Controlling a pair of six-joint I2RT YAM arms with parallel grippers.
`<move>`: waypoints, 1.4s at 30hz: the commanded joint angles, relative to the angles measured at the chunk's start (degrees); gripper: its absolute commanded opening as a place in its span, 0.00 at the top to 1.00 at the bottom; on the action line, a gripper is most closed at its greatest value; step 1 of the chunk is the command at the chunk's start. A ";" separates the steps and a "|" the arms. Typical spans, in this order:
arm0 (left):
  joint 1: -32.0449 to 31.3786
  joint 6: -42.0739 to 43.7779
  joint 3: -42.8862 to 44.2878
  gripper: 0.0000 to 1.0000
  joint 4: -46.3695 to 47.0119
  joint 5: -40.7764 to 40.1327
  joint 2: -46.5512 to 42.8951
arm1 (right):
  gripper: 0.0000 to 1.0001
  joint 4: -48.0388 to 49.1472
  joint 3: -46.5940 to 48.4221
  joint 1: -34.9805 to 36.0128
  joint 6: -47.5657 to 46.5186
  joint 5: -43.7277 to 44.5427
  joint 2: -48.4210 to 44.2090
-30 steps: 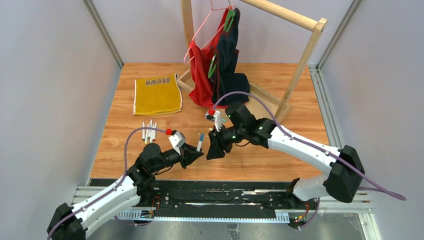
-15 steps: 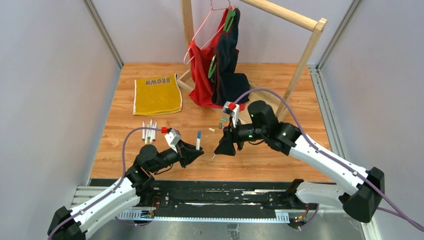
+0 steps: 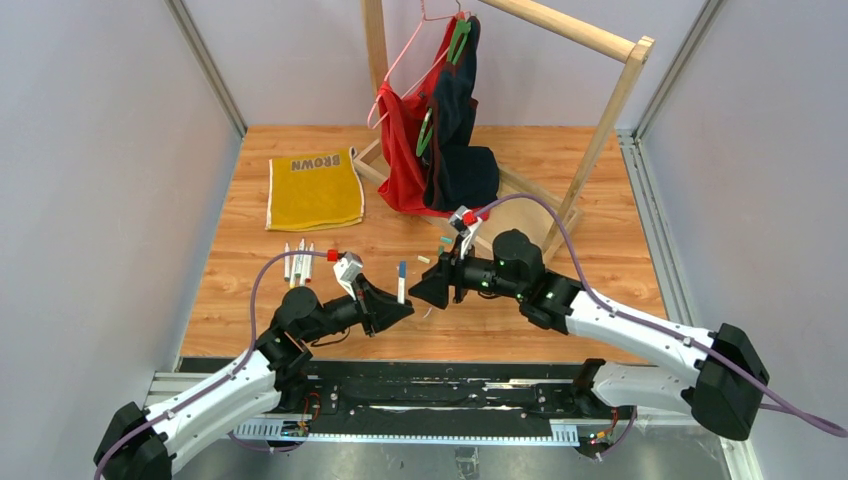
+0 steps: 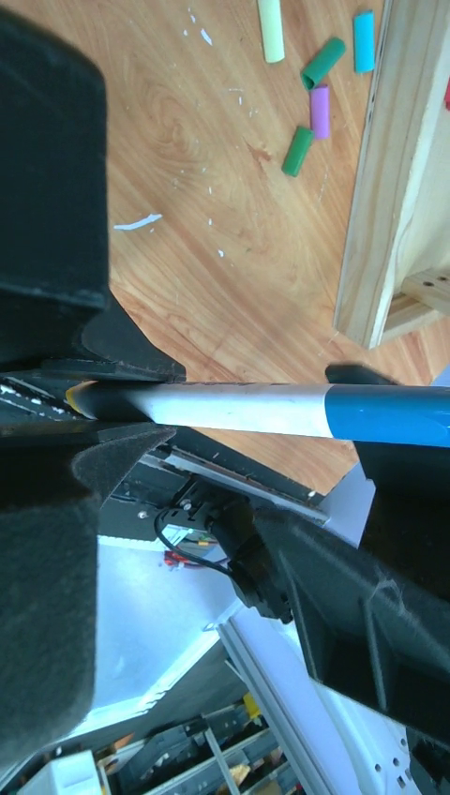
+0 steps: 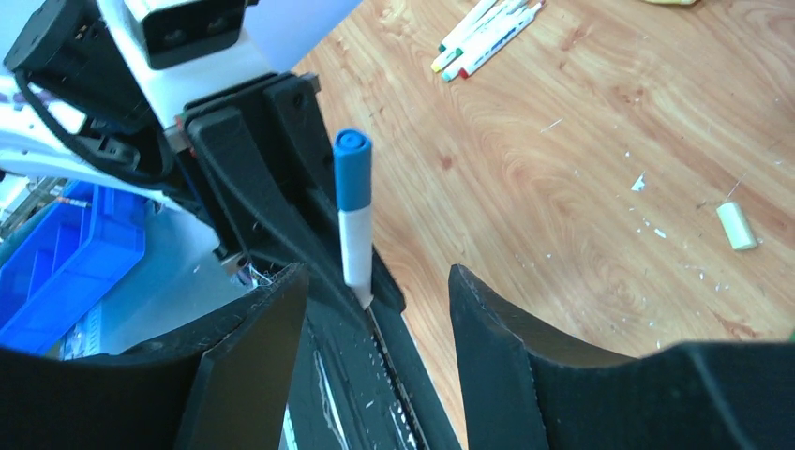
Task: Insert the pens into the pen caps
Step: Place the pen at the center of the board.
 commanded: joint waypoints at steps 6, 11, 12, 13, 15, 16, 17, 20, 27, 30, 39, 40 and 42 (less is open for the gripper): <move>0.19 -1.08 0.95 1.00 2.85 1.40 1.14 | 0.43 8.34 4.33 1.88 0.93 2.11 7.04; 0.19 -1.23 1.39 0.99 2.81 1.65 1.95 | 0.57 9.31 6.09 2.83 1.16 0.44 9.91; 0.19 -1.22 1.53 0.99 2.86 1.53 2.25 | 0.69 9.19 6.31 2.94 1.28 0.04 10.27; 0.19 -1.21 1.73 0.97 2.90 1.48 2.61 | 0.78 9.00 6.41 2.95 1.42 -0.13 10.56; 0.19 -1.33 2.07 0.90 2.88 1.09 3.30 | 0.91 7.63 6.43 3.00 1.47 0.77 10.47; 0.19 -1.44 2.31 0.82 2.85 0.67 3.61 | 0.95 6.02 6.70 2.96 1.30 1.93 10.22; 0.19 -1.61 2.49 0.76 2.89 0.16 3.96 | 0.99 3.34 7.06 2.95 0.80 3.57 9.84; 0.19 -1.66 3.33 0.60 1.73 -1.82 4.77 | 0.99 -7.24 9.00 2.80 -2.38 9.64 8.34; 1.01 -0.76 6.49 0.20 -9.23 -13.76 5.64 | 0.99 -32.49 8.28 -7.16 -4.05 17.72 5.12; 2.96 -0.99 8.61 0.15 -13.12 -15.63 8.74 | 1.00 -39.09 6.28 -13.64 -5.07 17.17 5.97; 5.60 1.73 13.78 0.02 -22.07 -23.65 12.17 | 1.00 -41.38 5.59 -22.42 -9.28 15.12 12.98; 5.82 2.16 14.33 0.02 -23.29 -24.22 12.35 | 0.99 -41.72 6.10 -22.97 -9.87 14.38 14.49; 6.33 2.67 14.93 0.02 -25.09 -25.46 12.33 | 0.99 -41.90 6.85 -23.83 -10.42 13.36 17.10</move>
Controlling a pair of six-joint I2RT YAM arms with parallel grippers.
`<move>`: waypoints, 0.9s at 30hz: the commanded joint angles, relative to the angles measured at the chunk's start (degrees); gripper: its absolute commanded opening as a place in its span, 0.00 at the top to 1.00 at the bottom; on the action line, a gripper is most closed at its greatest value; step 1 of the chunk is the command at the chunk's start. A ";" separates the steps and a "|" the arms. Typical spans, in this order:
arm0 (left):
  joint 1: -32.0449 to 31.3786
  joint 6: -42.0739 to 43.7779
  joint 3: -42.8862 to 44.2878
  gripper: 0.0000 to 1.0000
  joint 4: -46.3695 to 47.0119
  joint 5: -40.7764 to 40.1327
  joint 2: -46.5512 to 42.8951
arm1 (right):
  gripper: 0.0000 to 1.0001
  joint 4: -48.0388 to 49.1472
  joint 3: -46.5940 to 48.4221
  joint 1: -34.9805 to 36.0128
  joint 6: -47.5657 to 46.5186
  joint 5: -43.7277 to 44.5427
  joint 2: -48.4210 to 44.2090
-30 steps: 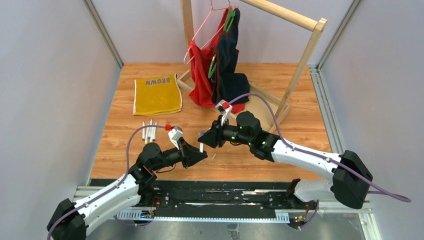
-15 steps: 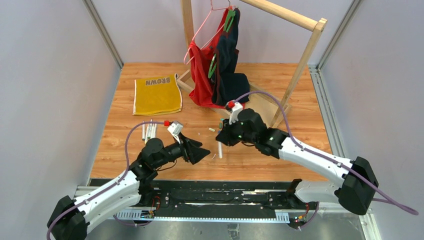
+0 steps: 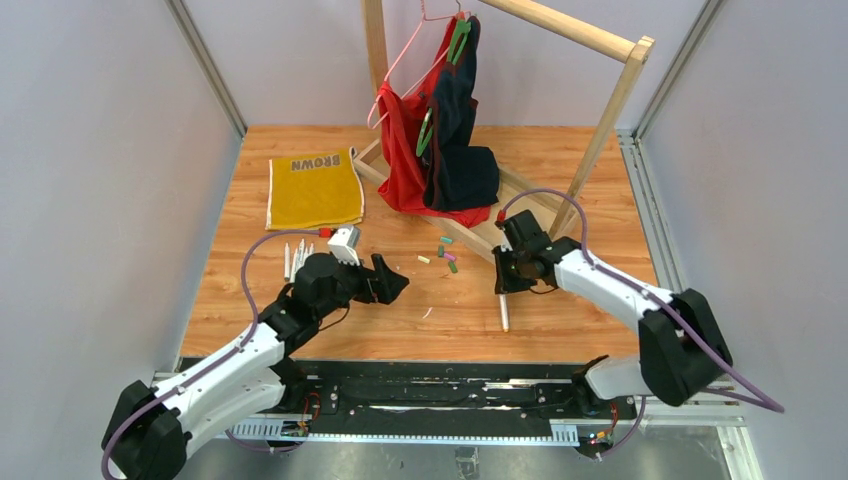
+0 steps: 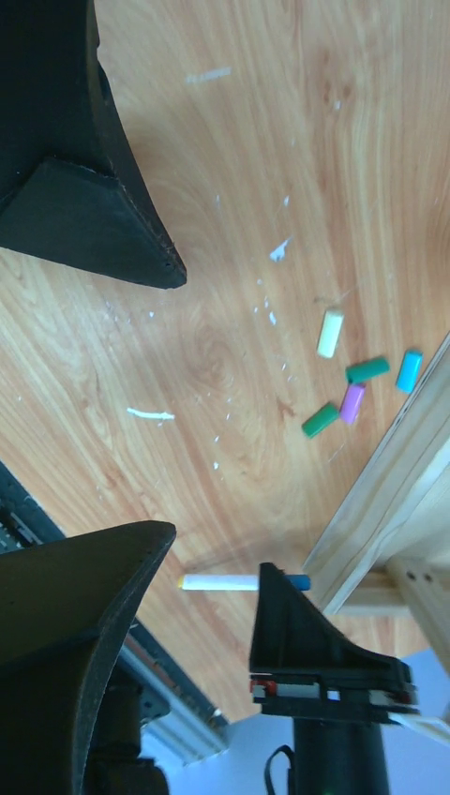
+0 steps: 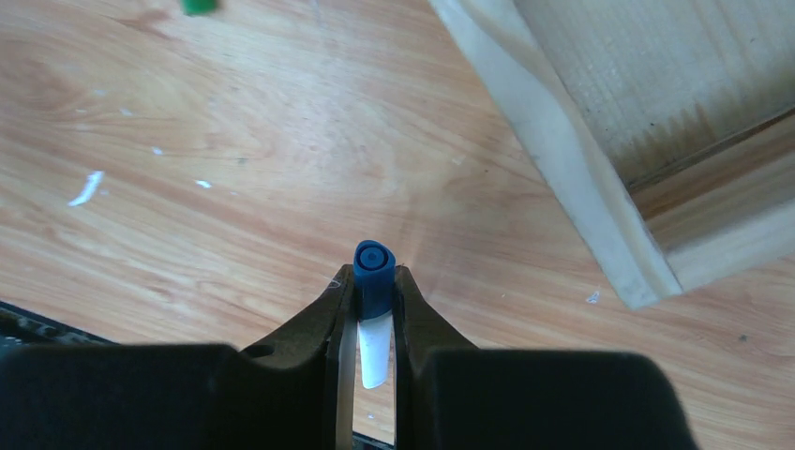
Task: Insert the pens into the pen caps
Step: Place the pen at the center of the board.
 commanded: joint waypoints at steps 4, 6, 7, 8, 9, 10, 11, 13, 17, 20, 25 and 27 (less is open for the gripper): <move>3.62 1.90 2.22 0.02 -7.11 -5.89 -1.41 | 0.97 -1.81 2.37 -2.85 -3.09 -3.89 8.01; 5.61 1.38 2.08 0.02 -8.46 -5.42 -2.02 | 0.85 -1.19 2.59 -2.97 -3.09 -3.90 8.65; 6.57 1.20 1.97 0.02 -8.75 -4.86 -2.34 | 0.79 -0.99 2.62 -3.10 -3.16 -3.79 8.76; 7.63 1.21 1.75 0.02 -8.83 -3.96 -2.51 | 0.74 -0.81 2.65 -3.20 -3.22 -3.63 8.78; 8.59 1.42 1.57 0.02 -8.79 -2.84 -2.57 | 0.71 -0.84 2.73 -3.42 -3.35 -3.57 8.78; 9.46 1.69 1.36 0.02 -8.77 -1.95 -2.58 | 0.67 -0.81 2.78 -3.60 -3.46 -3.70 8.74; 10.24 2.07 1.45 0.02 -9.12 -1.32 -2.44 | 0.63 -0.79 2.72 -3.80 -3.65 -3.83 8.66; 11.82 2.90 2.16 0.02 -10.94 -1.05 -2.00 | 0.58 -0.79 2.57 -4.16 -3.98 -4.08 8.38; 15.01 4.04 3.43 0.02 -13.69 -2.05 -2.47 | 0.55 -0.63 2.40 -4.45 -4.44 -4.89 6.36; 18.74 4.77 4.68 0.02 -15.44 -4.11 -2.28 | 0.53 -0.26 2.01 -4.46 -5.57 -6.44 3.57; 27.95 4.31 5.15 0.01 -16.64 -7.78 1.22 | 0.51 -0.07 1.80 -4.46 -7.26 -10.77 -0.54; 32.37 2.93 5.06 0.00 -17.34 -7.68 3.03 | 0.53 -0.19 1.98 -4.46 -6.62 -11.59 -2.15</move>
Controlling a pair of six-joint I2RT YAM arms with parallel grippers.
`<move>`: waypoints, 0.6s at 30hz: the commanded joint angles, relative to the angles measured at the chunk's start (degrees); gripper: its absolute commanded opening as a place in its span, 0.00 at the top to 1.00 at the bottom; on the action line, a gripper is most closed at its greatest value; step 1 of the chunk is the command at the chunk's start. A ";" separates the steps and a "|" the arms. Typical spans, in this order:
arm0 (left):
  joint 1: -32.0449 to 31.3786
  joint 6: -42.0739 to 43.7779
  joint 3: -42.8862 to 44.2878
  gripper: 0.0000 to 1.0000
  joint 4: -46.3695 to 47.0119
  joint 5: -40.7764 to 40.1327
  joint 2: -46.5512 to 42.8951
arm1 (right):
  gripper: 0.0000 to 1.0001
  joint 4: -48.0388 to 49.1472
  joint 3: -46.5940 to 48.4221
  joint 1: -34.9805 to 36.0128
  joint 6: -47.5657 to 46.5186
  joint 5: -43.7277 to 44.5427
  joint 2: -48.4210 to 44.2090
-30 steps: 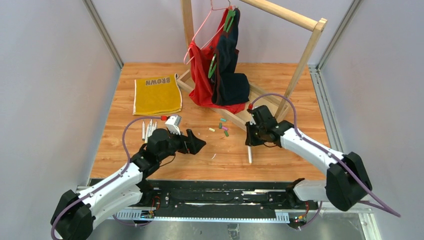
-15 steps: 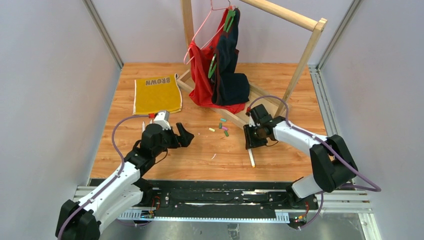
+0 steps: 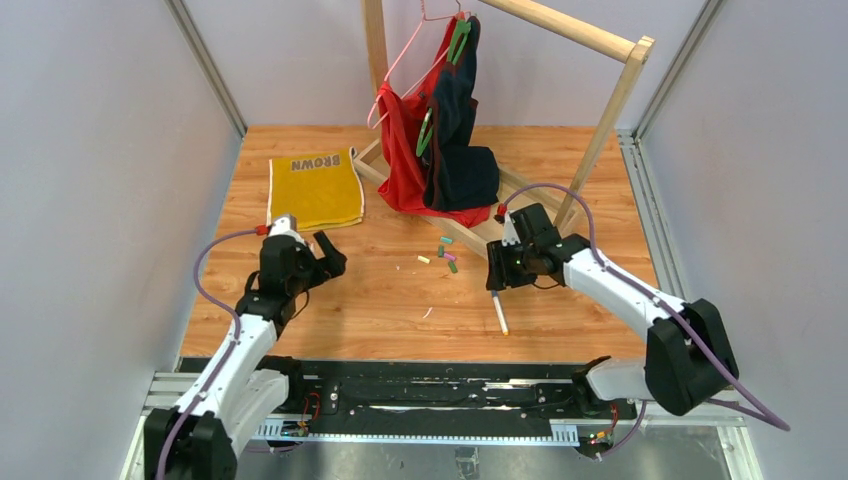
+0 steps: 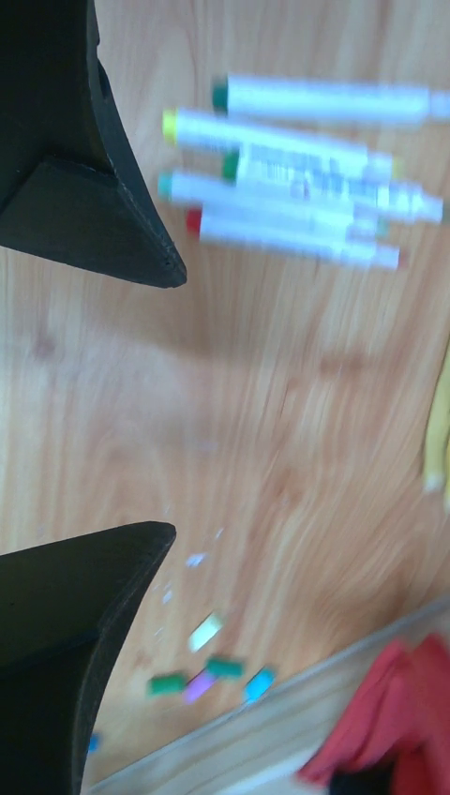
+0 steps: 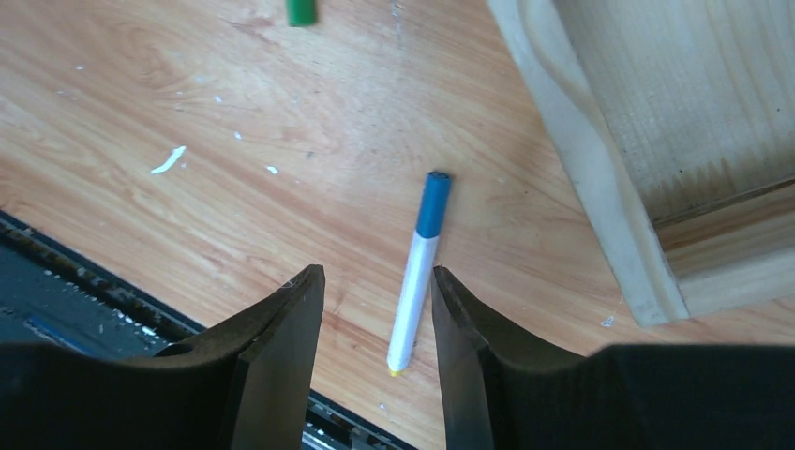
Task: Insert the pens into the pen caps
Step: Place the pen at the center of the board, then pick up the pen from the center of the board.
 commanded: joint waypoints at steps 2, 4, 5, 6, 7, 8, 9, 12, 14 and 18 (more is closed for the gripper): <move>9.36 -0.97 1.13 0.01 -2.45 -3.39 4.44 | 0.55 -0.10 0.74 -0.79 -0.78 -4.46 -4.44; 10.36 -0.42 1.44 0.05 -3.30 -5.94 5.68 | 0.56 0.52 -0.08 -0.79 0.01 -4.77 -6.01; 10.51 -0.20 1.66 0.07 -3.66 -7.37 6.07 | 0.57 0.87 -0.26 -0.79 0.27 -4.97 -6.61; 10.62 -0.21 1.81 0.09 -3.93 -8.82 6.43 | 0.58 1.30 -0.50 -0.79 0.42 -5.34 -7.11; 10.76 -0.23 1.84 0.10 -4.10 -10.10 6.59 | 0.58 1.55 -0.58 -0.79 0.55 -5.69 -7.78; 10.87 -0.36 1.70 0.13 -4.11 -11.19 6.62 | 0.58 1.89 -0.75 -0.79 0.59 -6.19 -8.32; 11.24 -0.48 1.57 0.15 -4.04 -12.07 6.75 | 0.58 2.38 -0.92 -0.79 0.58 -6.79 -8.77; 11.98 -0.27 1.49 0.23 -4.17 -13.58 7.68 | 0.58 4.30 -1.59 -0.79 0.20 -7.92 -10.39; 12.41 -0.18 1.64 0.28 -4.06 -13.73 9.23 | 0.58 5.28 -2.13 -0.79 -0.04 -8.58 -11.17; 12.66 -0.32 2.55 0.33 -3.29 -13.74 12.88 | 0.59 6.95 -2.99 -0.79 0.01 -10.35 -12.26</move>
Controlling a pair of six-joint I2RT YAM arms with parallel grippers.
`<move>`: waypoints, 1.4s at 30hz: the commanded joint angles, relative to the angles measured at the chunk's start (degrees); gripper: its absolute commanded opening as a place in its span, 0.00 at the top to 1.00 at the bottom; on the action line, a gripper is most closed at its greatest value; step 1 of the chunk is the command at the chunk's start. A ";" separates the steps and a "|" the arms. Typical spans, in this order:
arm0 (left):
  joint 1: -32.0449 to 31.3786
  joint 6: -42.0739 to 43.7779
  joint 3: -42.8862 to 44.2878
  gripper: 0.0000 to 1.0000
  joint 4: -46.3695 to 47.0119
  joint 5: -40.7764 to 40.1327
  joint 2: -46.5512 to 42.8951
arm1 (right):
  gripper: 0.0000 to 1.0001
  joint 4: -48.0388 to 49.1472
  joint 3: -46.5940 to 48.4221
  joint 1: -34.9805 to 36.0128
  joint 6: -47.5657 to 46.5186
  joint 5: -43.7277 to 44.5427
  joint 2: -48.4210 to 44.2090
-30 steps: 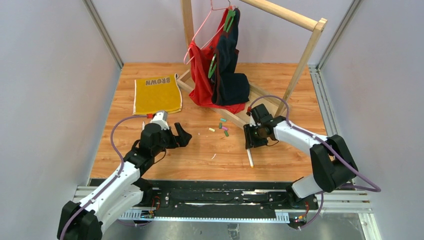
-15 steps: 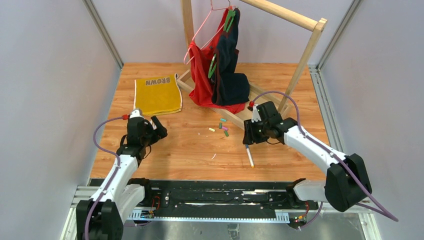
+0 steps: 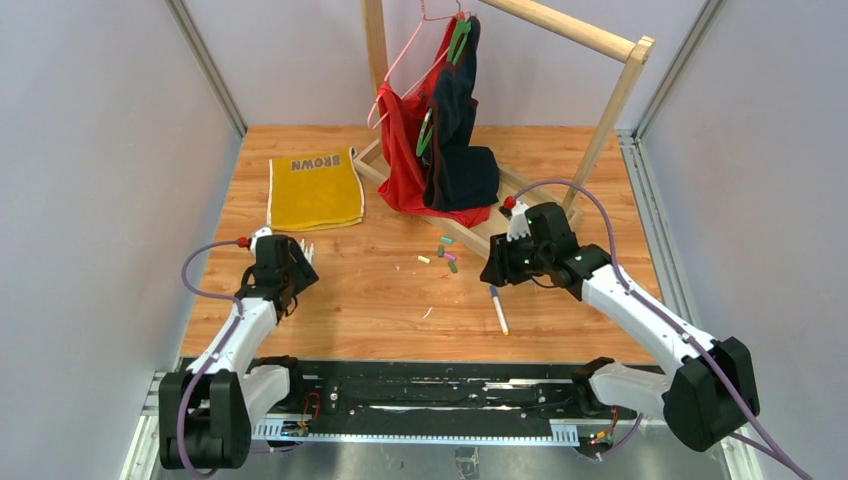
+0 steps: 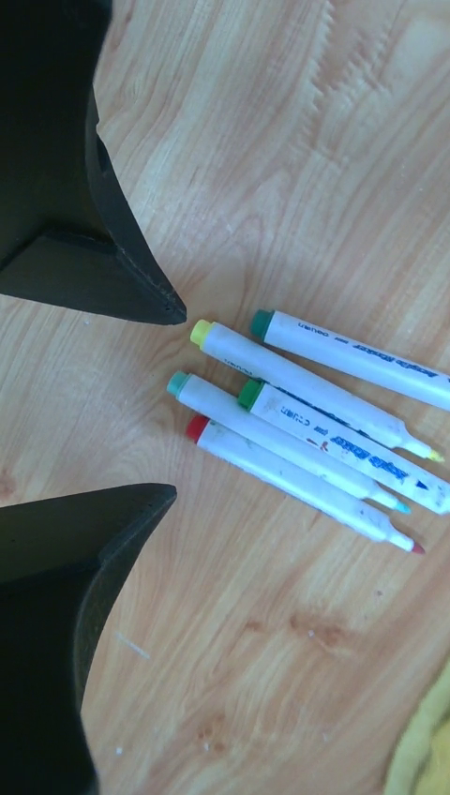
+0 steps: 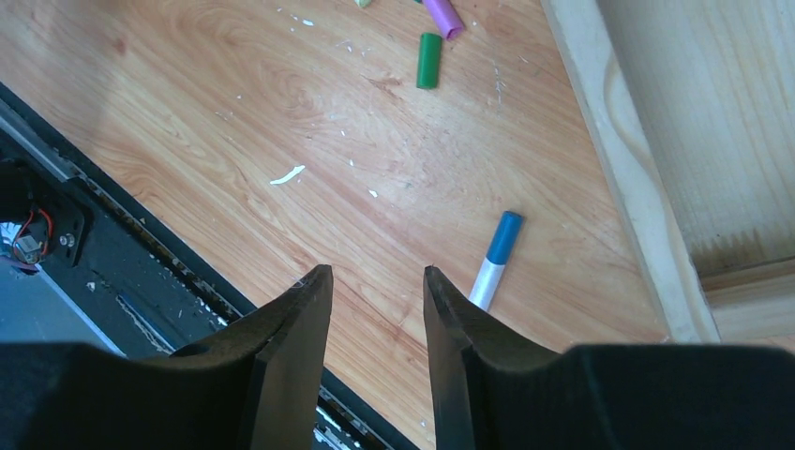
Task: Insert the pens into the pen caps
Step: Pick up the pen from the center of the board.
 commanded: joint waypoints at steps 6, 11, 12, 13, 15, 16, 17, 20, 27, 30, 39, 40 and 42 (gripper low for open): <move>1.24 -1.22 3.11 0.41 2.03 -4.61 3.98 | 0.60 6.00 -4.28 -0.76 1.81 -5.88 -3.42; 2.29 -0.52 4.89 0.46 1.45 -8.53 2.10 | 0.61 6.82 -5.72 -0.76 2.64 -6.07 -4.92; 2.92 -0.36 5.19 0.46 1.91 -9.04 2.26 | 0.61 7.05 -6.04 -0.76 2.77 -6.15 -5.18; 3.65 -0.34 5.33 0.47 2.51 -9.36 2.82 | 0.61 7.37 -6.35 -0.81 2.93 -6.28 -5.39; 5.68 -0.56 5.82 0.49 3.55 -7.43 4.60 | 0.61 7.92 -6.72 -0.76 3.09 -6.69 -5.53; 6.41 -0.51 6.16 0.50 3.78 -6.81 5.52 | 0.61 8.16 -6.91 -0.76 3.12 -6.95 -5.55; 6.73 -0.24 6.54 0.51 3.93 -6.56 6.47 | 0.61 8.20 -7.00 -0.76 3.16 -7.23 -5.58; 7.03 0.45 7.42 0.52 4.50 -5.81 8.33 | 0.62 8.71 -7.35 -0.76 3.29 -7.88 -5.73; 7.10 1.82 9.61 0.56 4.71 -5.96 12.45 | 0.62 9.87 -8.35 -0.76 4.30 -8.62 -6.65; 7.12 1.90 9.80 0.57 5.49 -5.45 14.15 | 0.62 10.03 -8.69 -0.76 4.57 -8.60 -7.08; 7.13 2.63 11.46 0.59 5.68 -3.70 17.88 | 0.62 10.32 -8.99 -0.76 5.09 -8.86 -7.14; 7.13 2.69 11.61 0.59 5.72 -3.52 18.23 | 0.62 10.43 -9.13 -0.77 5.23 -8.88 -7.13; 7.12 2.93 12.48 0.59 5.26 -3.48 19.29 | 0.62 10.72 -9.30 -0.76 5.43 -8.94 -7.12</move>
